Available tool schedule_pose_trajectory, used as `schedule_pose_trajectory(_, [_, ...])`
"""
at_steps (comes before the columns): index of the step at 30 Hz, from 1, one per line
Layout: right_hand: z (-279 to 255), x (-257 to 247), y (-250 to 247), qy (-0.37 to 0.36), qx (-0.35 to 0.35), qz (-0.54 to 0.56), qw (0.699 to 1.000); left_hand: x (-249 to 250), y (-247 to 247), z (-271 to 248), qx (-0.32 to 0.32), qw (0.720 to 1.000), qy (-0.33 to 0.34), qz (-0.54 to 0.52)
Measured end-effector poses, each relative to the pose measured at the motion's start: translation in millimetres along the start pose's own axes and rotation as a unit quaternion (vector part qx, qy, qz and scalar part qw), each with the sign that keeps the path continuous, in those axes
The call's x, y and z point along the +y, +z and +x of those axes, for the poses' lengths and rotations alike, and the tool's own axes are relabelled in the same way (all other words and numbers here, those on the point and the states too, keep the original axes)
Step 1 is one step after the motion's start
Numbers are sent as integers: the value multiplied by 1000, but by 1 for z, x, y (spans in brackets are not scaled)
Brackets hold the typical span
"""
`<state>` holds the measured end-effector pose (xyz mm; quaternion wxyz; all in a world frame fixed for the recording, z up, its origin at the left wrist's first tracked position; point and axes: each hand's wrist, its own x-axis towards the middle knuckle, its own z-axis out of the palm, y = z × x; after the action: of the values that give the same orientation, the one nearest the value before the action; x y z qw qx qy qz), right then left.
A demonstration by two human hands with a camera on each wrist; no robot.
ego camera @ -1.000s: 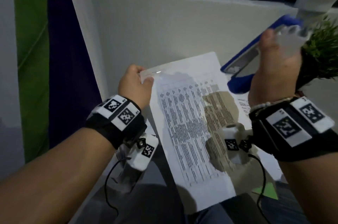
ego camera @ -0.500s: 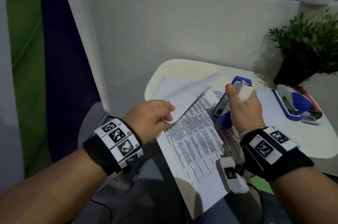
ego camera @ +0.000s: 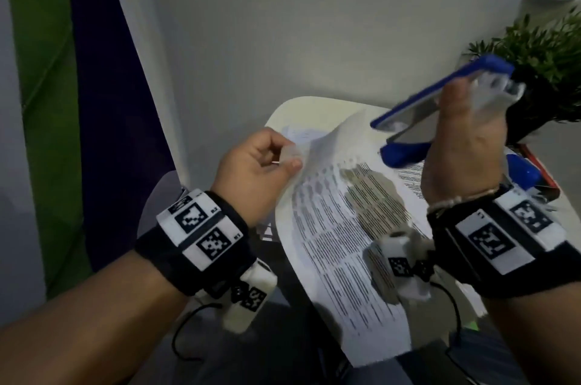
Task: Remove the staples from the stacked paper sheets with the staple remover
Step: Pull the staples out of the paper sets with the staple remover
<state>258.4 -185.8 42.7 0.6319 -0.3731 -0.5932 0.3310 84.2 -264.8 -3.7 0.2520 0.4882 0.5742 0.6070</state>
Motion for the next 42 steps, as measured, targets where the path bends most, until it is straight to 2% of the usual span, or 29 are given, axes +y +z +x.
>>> schedule_pose_trajectory(2, [4, -21, 9, -48, -28, 54, 997, 12, 4, 1, -10, 1000, 11, -13])
schedule_pose_trajectory(4, [7, -30, 17, -72, -82, 63, 992, 19, 6, 2, -28, 999, 29, -5])
schedule_pose_trajectory(8, [10, -28, 28, -51, -147, 24, 988, 19, 7, 6, -32, 998, 48, 12])
schedule_pose_trajectory(12, [10, -23, 34, -47, -144, -6, 988, 14, 6, 3, -27, 992, 92, 87])
schedule_pose_trajectory(15, [12, -24, 37, -47, -153, -11, 987, 17, 7, 1, -26, 989, 113, 88])
schedule_pose_trajectory(20, [9, -24, 42, -61, -179, 0, 982, 21, 9, 3, -29, 992, 105, 67])
schedule_pose_trajectory(38, [3, -25, 47, -101, -169, 44, 979, 24, 14, -1, -32, 990, 118, 65])
schedule_pose_trajectory(42, [4, -25, 47, -89, -174, 43, 980, 24, 15, -3, -39, 990, 118, 67])
